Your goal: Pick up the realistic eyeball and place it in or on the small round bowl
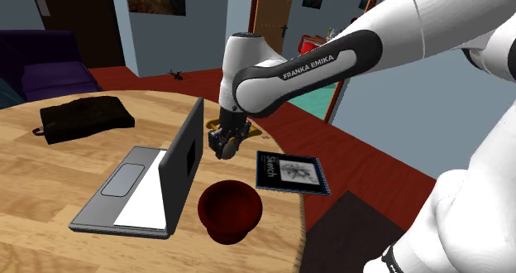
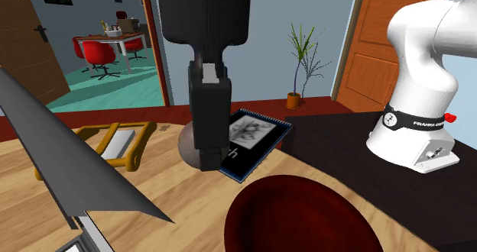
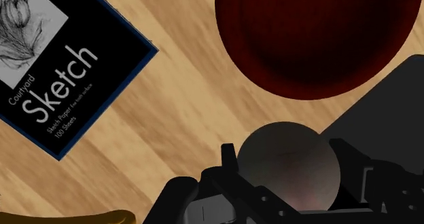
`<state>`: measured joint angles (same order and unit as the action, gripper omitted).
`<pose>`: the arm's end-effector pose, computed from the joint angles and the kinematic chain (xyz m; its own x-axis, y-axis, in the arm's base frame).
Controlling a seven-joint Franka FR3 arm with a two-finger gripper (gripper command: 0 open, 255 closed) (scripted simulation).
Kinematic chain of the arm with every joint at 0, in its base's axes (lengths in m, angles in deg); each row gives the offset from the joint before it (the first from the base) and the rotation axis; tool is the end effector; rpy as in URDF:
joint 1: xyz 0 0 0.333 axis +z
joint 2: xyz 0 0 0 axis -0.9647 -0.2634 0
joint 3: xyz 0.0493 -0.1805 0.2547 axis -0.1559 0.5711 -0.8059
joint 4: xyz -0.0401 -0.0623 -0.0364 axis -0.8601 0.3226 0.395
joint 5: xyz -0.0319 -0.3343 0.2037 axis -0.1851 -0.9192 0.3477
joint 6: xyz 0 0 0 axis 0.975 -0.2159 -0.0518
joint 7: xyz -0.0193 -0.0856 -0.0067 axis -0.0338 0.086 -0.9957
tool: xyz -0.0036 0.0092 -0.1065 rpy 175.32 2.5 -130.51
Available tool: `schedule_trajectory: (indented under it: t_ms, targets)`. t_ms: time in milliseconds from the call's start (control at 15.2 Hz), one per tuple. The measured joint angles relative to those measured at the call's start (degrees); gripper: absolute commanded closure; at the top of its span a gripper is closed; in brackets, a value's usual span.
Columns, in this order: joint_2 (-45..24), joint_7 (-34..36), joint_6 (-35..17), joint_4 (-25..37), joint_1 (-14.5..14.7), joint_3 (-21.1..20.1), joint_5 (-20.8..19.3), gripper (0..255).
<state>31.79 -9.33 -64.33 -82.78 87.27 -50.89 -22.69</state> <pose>0.5204 0.2044 0.3790 0.9966 0.0627 0.0540 0.0637 -0.9978 -0.0172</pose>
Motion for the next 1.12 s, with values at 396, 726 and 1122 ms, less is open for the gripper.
schedule_trajectory:
  t_ms: [396, 726, 1122]
  targets:
    - [8.28, 5.22, -1.69, -9.86, 3.07, -3.06, 1.49, 255]
    - [10.98, 8.42, -3.79, -14.61, 4.85, -5.02, 2.28, 255]
    - [8.17, 9.42, -8.53, -16.64, 4.87, -5.34, 1.38, 255]
